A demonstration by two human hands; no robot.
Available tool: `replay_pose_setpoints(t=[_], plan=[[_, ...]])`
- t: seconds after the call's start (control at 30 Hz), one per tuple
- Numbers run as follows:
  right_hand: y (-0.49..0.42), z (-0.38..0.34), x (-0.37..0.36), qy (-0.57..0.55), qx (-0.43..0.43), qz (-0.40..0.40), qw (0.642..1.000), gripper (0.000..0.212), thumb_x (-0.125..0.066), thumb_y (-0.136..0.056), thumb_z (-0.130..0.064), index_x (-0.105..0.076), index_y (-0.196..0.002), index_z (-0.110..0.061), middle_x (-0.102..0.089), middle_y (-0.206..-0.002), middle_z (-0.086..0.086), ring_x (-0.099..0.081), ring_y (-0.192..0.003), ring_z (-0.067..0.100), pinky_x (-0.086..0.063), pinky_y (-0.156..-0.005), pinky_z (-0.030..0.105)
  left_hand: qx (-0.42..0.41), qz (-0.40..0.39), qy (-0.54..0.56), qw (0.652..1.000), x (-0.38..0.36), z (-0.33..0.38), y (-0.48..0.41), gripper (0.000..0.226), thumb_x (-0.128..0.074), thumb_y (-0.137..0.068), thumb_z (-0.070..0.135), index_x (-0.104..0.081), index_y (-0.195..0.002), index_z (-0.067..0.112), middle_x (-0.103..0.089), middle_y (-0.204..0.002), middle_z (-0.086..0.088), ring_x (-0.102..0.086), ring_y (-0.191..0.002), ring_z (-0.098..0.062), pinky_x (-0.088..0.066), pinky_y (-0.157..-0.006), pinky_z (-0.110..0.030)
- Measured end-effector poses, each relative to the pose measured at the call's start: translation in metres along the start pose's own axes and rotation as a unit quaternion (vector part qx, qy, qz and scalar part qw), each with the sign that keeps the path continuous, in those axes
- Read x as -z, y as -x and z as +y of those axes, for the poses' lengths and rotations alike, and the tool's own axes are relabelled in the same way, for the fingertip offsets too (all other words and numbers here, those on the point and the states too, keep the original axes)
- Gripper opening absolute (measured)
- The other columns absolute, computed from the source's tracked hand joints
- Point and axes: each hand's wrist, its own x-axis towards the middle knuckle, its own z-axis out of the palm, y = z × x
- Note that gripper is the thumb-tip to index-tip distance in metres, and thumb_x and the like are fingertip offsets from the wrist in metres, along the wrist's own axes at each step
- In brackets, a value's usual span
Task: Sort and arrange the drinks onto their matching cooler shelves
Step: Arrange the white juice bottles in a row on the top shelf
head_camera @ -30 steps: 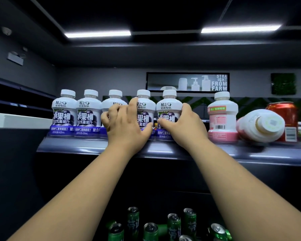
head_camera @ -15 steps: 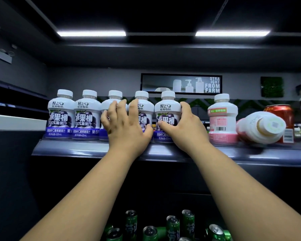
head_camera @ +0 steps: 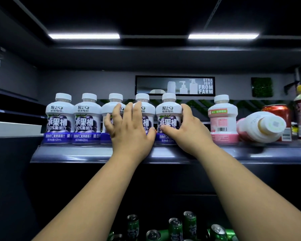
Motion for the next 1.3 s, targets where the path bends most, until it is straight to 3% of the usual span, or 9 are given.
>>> replay_pose_setpoints(t=[0.3, 0.4, 0.5, 0.57, 0.67, 0.8, 0.9, 1.07, 1.3], plan=[[0.011, -0.008, -0.002, 0.078, -0.013, 0.03, 0.996, 0.094, -0.055, -0.086, -0.069, -0.012, -0.157, -0.025, -0.058, -0.138, 0.006, -0.057, -0.124, 0.029, -0.046, -0.088, 0.042, -0.038, -0.001, 0.053, 0.998, 0.005, 0.002, 0.002, 0.076, -0.055, -0.07, 0.05, -0.045, -0.14, 0.022, -0.044, -0.144, -0.015, -0.032, -0.137, -0.039, -0.012, -0.108, -0.047], [0.031, -0.002, 0.007, 0.019, 0.007, 0.017, 1.0, 0.091, -0.061, -0.088, -0.06, -0.012, -0.158, -0.029, -0.046, -0.152, 0.001, -0.047, -0.136, 0.025, -0.041, -0.1, 0.039, -0.065, -0.005, 0.066, 0.996, 0.009, 0.003, 0.003, 0.074, -0.053, -0.069, 0.049, -0.046, -0.137, 0.021, -0.044, -0.143, -0.015, -0.034, -0.136, -0.038, -0.017, -0.109, -0.047], [0.061, 0.017, 0.018, -0.015, 0.035, 0.02, 0.999, 0.09, -0.066, -0.087, -0.052, -0.02, -0.159, -0.025, -0.031, -0.162, -0.002, -0.031, -0.147, 0.018, -0.027, -0.117, 0.033, -0.093, -0.025, 0.076, 0.992, 0.014, 0.01, 0.006, 0.07, -0.053, -0.069, 0.048, -0.045, -0.134, 0.022, -0.045, -0.141, -0.013, -0.035, -0.135, -0.036, -0.021, -0.109, -0.049], [0.079, 0.035, 0.026, -0.007, 0.053, 0.053, 0.997, 0.084, -0.063, -0.083, -0.053, -0.033, -0.154, -0.021, -0.038, -0.157, 0.001, -0.035, -0.144, 0.02, -0.031, -0.119, 0.041, -0.096, -0.034, 0.096, 0.99, 0.018, 0.022, 0.011, 0.07, -0.055, -0.069, 0.047, -0.046, -0.134, 0.021, -0.045, -0.14, -0.014, -0.035, -0.134, -0.036, -0.023, -0.108, -0.05], [0.098, 0.062, 0.044, -0.022, 0.055, 0.13, 0.99, 0.073, -0.059, -0.076, -0.051, -0.05, -0.14, -0.018, -0.053, -0.14, 0.003, -0.05, -0.129, 0.025, -0.042, -0.108, 0.046, -0.113, -0.022, 0.142, 0.983, 0.024, 0.055, 0.02, 0.068, -0.055, -0.07, 0.046, -0.047, -0.133, 0.022, -0.046, -0.139, -0.011, -0.038, -0.132, -0.035, -0.024, -0.107, -0.047], [0.105, 0.093, 0.08, -0.046, 0.054, 0.232, 0.97, 0.062, -0.064, -0.074, -0.043, -0.053, -0.13, -0.017, -0.055, -0.127, 0.005, -0.051, -0.117, 0.026, -0.045, -0.101, 0.046, -0.097, -0.047, 0.221, 0.969, 0.028, 0.109, 0.024, 0.072, -0.048, -0.072, 0.053, -0.043, -0.137, 0.023, -0.046, -0.139, -0.005, -0.043, -0.128, -0.029, -0.036, -0.104, -0.046], [0.099, 0.115, 0.103, -0.038, 0.047, 0.287, 0.956, 0.063, -0.071, -0.074, -0.034, -0.048, -0.13, -0.014, -0.049, -0.129, 0.012, -0.046, -0.12, 0.029, -0.042, -0.104, 0.046, -0.063, -0.098, 0.276, 0.954, 0.024, 0.145, 0.024, 0.072, -0.058, -0.076, 0.049, -0.036, -0.141, 0.026, -0.042, -0.14, -0.001, -0.043, -0.127, -0.025, -0.039, -0.104, -0.043], [0.078, 0.144, 0.124, -0.01, -0.018, 0.153, 0.988, 0.085, -0.08, -0.078, -0.029, -0.034, -0.15, -0.025, -0.036, -0.149, 0.003, -0.033, -0.136, 0.027, -0.028, -0.113, 0.04, -0.011, -0.171, 0.269, 0.948, 0.01, 0.187, 0.02, 0.077, -0.068, -0.077, 0.043, -0.03, -0.143, 0.029, -0.04, -0.14, -0.004, -0.048, -0.124, -0.031, -0.043, -0.099, -0.043], [0.044, 0.167, 0.125, -0.069, -0.004, 0.081, 0.994, 0.094, -0.084, -0.076, -0.025, -0.03, -0.153, -0.03, -0.039, -0.152, -0.001, -0.038, -0.136, 0.022, -0.033, -0.107, 0.03, 0.051, -0.214, 0.222, 0.95, -0.013, 0.208, 0.013, 0.077, -0.068, -0.074, 0.056, -0.031, -0.134, 0.027, -0.053, -0.127, -0.008, -0.057, -0.113, -0.034, -0.049, -0.091, -0.048]])
